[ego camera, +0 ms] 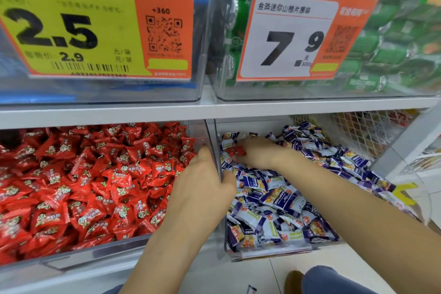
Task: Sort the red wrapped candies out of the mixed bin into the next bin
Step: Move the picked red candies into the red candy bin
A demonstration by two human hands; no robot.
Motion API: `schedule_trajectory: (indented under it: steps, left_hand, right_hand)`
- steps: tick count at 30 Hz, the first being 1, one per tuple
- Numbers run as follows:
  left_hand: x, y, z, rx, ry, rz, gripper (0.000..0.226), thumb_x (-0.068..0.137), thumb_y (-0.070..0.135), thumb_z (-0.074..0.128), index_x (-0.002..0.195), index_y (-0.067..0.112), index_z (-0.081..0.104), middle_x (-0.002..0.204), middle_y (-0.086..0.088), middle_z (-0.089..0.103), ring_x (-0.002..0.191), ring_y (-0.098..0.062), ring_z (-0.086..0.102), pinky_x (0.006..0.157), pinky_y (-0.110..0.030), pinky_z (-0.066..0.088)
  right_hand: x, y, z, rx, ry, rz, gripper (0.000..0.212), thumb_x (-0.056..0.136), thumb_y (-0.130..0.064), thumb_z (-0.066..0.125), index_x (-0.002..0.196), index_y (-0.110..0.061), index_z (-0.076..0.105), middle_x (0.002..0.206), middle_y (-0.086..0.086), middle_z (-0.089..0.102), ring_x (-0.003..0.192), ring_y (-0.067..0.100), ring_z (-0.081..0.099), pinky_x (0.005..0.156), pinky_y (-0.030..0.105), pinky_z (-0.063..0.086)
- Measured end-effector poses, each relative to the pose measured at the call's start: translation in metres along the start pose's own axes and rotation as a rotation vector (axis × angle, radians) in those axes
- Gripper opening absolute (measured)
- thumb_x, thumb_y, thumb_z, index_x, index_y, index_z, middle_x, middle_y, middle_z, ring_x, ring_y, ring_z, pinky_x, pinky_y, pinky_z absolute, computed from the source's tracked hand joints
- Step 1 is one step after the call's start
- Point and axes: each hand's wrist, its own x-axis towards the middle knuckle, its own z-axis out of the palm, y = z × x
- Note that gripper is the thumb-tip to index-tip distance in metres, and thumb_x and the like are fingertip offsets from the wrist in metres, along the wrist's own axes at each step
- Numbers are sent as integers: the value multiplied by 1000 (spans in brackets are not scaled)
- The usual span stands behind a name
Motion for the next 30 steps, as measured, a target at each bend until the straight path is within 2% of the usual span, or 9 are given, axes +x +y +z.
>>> schedule_trajectory:
  steps: [3, 6, 10, 14, 19, 21, 24, 27, 30]
  left_hand:
    - [0, 1, 0, 10, -5, -4, 29, 92, 31, 47, 116, 16, 42, 102, -5, 58, 79, -21, 50, 65, -27, 34]
    - [2, 2, 0, 70, -17, -8, 35, 91, 28, 47, 122, 12, 40, 105, -9, 57, 85, -25, 53, 66, -28, 33]
    - [1, 4, -1, 89, -32, -10, 39, 91, 25, 46, 126, 11, 39, 108, -8, 57, 87, -24, 53, 67, -27, 35]
    - [0, 7, -6, 95, -60, -17, 33, 91, 24, 46, 122, 11, 40, 102, -6, 56, 80, -21, 50, 64, -27, 36]
    - [-1, 12, -12, 110, -147, -48, 29, 92, 27, 45, 116, 11, 42, 109, -10, 58, 84, -24, 52, 68, -30, 40]
    - [-1, 11, -18, 135, -234, -41, 44, 95, 40, 45, 126, 9, 39, 121, -14, 56, 100, -28, 55, 80, -32, 44]
    - [-2, 4, -40, 94, -379, -6, 73, 93, 59, 34, 145, 8, 28, 144, -10, 43, 129, -23, 43, 99, -26, 35]
    - [-7, -16, -70, -57, -383, -30, 62, 92, 56, 36, 143, 20, 39, 139, 0, 50, 124, -14, 49, 97, -20, 33]
    - [-15, -38, -91, -114, -178, -89, 45, 91, 47, 48, 128, 21, 56, 107, 5, 66, 103, -14, 60, 86, -26, 42]
  right_hand:
    - [4, -7, 5, -77, 2, -4, 50, 97, -42, 45, 138, -14, 38, 129, 17, 47, 106, 32, 56, 83, 32, 46]
    - [9, -13, 18, -95, 15, -6, 51, 96, -24, 51, 141, -17, 30, 126, 17, 50, 106, 33, 56, 78, 31, 44]
    - [3, -9, 11, 127, 31, 16, 37, 97, -22, 48, 133, -20, 43, 114, 13, 61, 95, 27, 60, 70, 28, 44]
    - [-22, 11, -15, 375, 120, 57, 18, 99, -26, 42, 114, -31, 51, 85, 4, 64, 70, 22, 61, 54, 28, 44]
    - [-57, 26, -36, 406, 198, -26, 25, 97, -31, 51, 120, -25, 51, 108, 4, 63, 96, 25, 60, 77, 33, 46]
    - [-76, 19, -44, 614, 286, -65, 25, 96, -24, 52, 120, -17, 53, 103, 5, 62, 96, 23, 61, 74, 28, 45]
    - [-117, -1, -45, 819, 307, -114, 14, 95, -23, 53, 108, -18, 55, 71, -2, 60, 61, 8, 61, 59, 23, 47]
    - [-155, -39, -35, 621, 319, -217, 11, 94, -36, 52, 105, -34, 52, 68, -10, 54, 58, 2, 49, 59, 26, 39]
    - [-160, -94, -31, 383, 430, -333, 19, 94, -35, 50, 113, -32, 50, 79, -13, 55, 74, 9, 52, 68, 31, 37]
